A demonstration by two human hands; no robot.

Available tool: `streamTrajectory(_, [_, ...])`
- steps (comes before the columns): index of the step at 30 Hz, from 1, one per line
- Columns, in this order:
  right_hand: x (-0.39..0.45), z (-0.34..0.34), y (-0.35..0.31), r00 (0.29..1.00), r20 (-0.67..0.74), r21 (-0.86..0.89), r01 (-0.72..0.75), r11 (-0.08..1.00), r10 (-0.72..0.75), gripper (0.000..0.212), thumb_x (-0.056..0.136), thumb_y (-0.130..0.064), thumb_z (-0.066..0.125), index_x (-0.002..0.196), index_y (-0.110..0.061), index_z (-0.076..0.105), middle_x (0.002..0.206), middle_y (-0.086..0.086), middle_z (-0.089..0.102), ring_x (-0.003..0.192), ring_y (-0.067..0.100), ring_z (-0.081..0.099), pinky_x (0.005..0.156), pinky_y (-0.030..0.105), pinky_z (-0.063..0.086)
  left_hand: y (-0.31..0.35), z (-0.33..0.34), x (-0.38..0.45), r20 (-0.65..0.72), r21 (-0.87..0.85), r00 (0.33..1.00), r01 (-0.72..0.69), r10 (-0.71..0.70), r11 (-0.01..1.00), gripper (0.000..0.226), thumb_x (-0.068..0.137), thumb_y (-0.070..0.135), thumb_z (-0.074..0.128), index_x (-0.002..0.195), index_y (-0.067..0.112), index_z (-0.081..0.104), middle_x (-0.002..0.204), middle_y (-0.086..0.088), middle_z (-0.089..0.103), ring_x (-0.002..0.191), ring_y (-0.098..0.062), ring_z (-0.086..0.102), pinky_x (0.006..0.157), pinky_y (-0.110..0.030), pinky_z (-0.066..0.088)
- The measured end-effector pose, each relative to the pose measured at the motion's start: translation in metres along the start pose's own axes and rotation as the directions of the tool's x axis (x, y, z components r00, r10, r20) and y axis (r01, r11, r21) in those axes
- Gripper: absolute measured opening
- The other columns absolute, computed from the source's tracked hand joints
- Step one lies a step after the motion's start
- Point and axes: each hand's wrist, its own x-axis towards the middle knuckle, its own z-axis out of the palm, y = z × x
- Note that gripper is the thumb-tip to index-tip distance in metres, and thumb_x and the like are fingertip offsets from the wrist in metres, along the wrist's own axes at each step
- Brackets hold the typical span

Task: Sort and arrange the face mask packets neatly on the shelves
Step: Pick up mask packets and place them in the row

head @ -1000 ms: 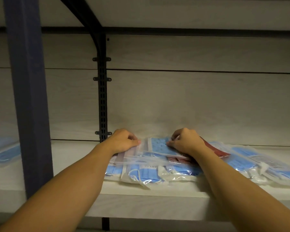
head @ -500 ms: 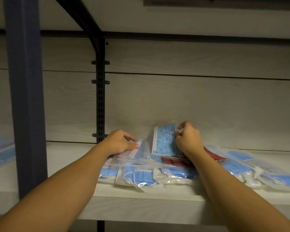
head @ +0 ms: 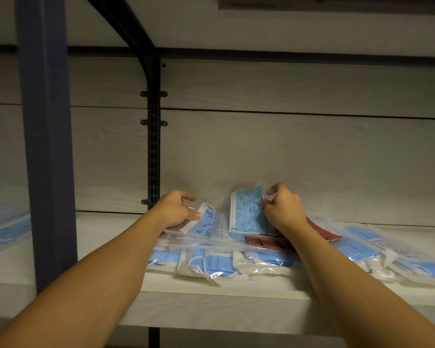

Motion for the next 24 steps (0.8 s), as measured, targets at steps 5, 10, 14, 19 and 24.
streamTrajectory(5, [0.002, 0.000, -0.003, 0.996, 0.074, 0.235, -0.068, 0.970, 0.052, 0.042, 0.087, -0.028, 0.079, 0.117, -0.018, 0.051, 0.089, 0.006, 0.069, 0.081, 0.017, 0.066, 0.064, 0.028, 0.049, -0.003, -0.005, 0.002, -0.066, -0.014, 0.995, 0.068, -0.069, 0.998, 0.053, 0.084, 0.017, 0.082, 0.133, 0.008, 0.063, 0.120, -0.006, 0.066, 0.107, -0.019, 0.060, 0.095, -0.026, 0.045])
streamTrajectory(10, [0.006, 0.006, -0.001, 0.979, 0.167, 0.429, -0.180, 0.885, 0.118, 0.072, 0.076, -0.014, 0.088, 0.135, -0.014, 0.047, 0.098, 0.012, 0.070, 0.083, 0.026, 0.072, 0.078, 0.043, 0.061, -0.008, -0.006, 0.001, -0.079, -0.024, 0.991, 0.104, -0.105, 0.994, 0.069, 0.082, 0.022, 0.083, 0.144, 0.013, 0.053, 0.131, -0.011, 0.063, 0.119, -0.026, 0.061, 0.105, -0.040, 0.050])
streamTrajectory(14, [0.008, 0.004, -0.003, 0.954, 0.250, 0.572, -0.281, 0.770, 0.163, 0.081, 0.076, -0.004, 0.086, 0.143, -0.011, 0.041, 0.109, 0.019, 0.068, 0.080, 0.031, 0.075, 0.068, 0.040, 0.062, 0.001, -0.007, -0.010, -0.104, 0.062, 0.994, 0.043, -0.037, 0.997, 0.071, 0.084, 0.025, 0.082, 0.147, 0.017, 0.050, 0.141, -0.009, 0.056, 0.128, -0.025, 0.055, 0.104, -0.027, 0.041])
streamTrajectory(19, [0.001, -0.001, -0.009, 0.927, 0.330, 0.604, -0.353, 0.714, 0.180, 0.076, 0.075, -0.004, 0.087, 0.139, -0.006, 0.045, 0.111, 0.021, 0.068, 0.081, 0.030, 0.075, 0.061, 0.036, 0.061, 0.015, -0.008, -0.031, -0.103, 0.113, 0.992, 0.085, -0.074, 0.990, 0.088, 0.079, 0.027, 0.085, 0.154, 0.018, 0.039, 0.142, -0.012, 0.054, 0.125, -0.027, 0.056, 0.099, -0.029, 0.047])
streamTrajectory(24, [-0.021, -0.012, -0.024, 0.924, 0.375, 0.643, -0.319, 0.696, 0.077, 0.032, 0.083, -0.001, 0.078, 0.112, 0.003, 0.064, 0.093, 0.019, 0.076, 0.076, 0.032, 0.077, 0.061, 0.039, 0.063, 0.017, -0.017, -0.061, -0.217, -0.146, 0.961, 0.140, -0.170, 0.979, 0.079, 0.072, 0.008, 0.084, 0.142, 0.019, 0.050, 0.126, -0.012, 0.060, 0.104, -0.026, 0.066, 0.089, -0.037, 0.058])
